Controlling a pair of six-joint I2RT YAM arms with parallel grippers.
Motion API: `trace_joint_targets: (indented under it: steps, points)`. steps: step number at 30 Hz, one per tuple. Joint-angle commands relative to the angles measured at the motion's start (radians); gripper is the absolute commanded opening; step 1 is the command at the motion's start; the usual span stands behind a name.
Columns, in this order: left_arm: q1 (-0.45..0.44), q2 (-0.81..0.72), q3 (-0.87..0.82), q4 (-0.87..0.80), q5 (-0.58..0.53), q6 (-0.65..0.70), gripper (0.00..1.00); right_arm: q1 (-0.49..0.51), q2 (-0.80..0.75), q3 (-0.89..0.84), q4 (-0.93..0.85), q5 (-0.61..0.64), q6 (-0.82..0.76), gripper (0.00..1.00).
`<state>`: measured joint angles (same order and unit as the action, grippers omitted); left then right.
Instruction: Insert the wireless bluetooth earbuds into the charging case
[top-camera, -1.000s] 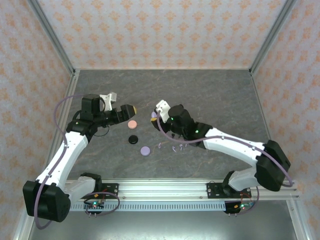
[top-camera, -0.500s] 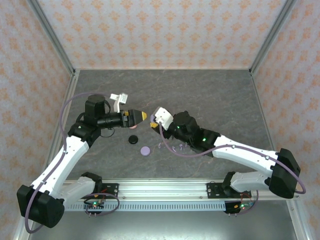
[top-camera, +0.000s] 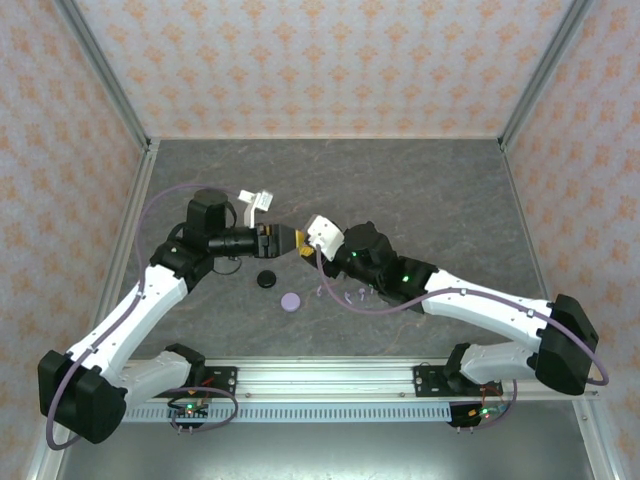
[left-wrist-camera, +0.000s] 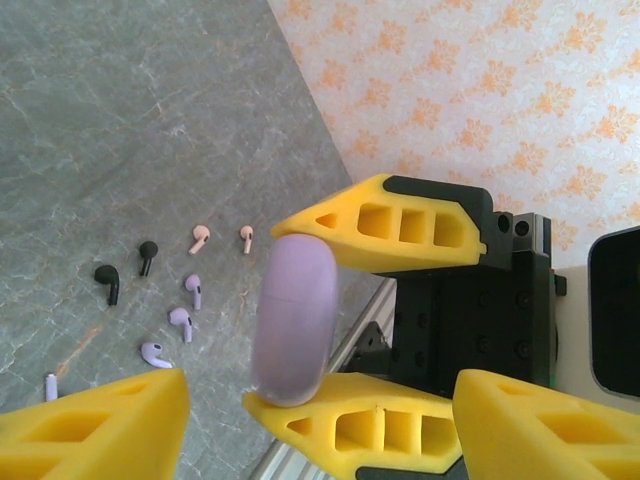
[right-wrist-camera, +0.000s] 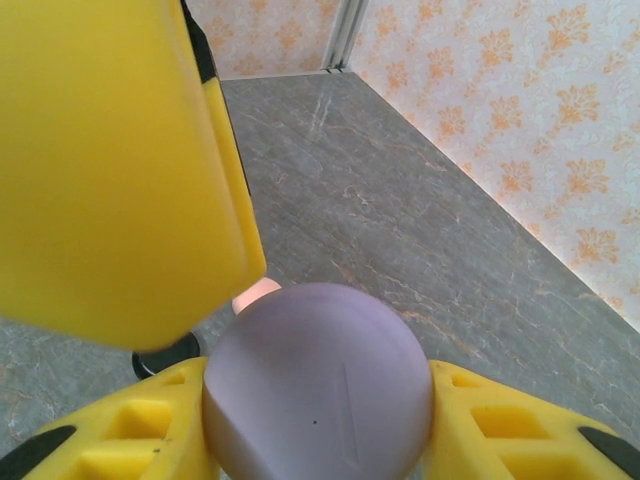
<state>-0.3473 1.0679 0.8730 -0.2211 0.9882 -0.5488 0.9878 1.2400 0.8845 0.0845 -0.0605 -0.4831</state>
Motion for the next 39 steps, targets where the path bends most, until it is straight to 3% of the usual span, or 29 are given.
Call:
trace_joint_targets:
  steps: [1, 20, 30, 39]
  points:
    - [-0.012, 0.007, 0.035, 0.028, 0.029, 0.01, 0.67, 0.005, 0.009, 0.039, 0.034, -0.026, 0.008, 0.45]
    - [-0.033, 0.031, 0.052, -0.011, 0.056, 0.075, 0.47, 0.005, 0.017, 0.05, 0.054, -0.047, 0.071, 0.45]
    - [-0.046, 0.04, 0.056, -0.01, 0.049, 0.079, 0.47, 0.006, 0.022, 0.047, 0.07, -0.056, 0.096, 0.45]
    - [-0.049, 0.043, 0.052, -0.008, 0.044, 0.085, 0.28, 0.006, 0.025, 0.053, 0.071, -0.06, 0.107, 0.47]
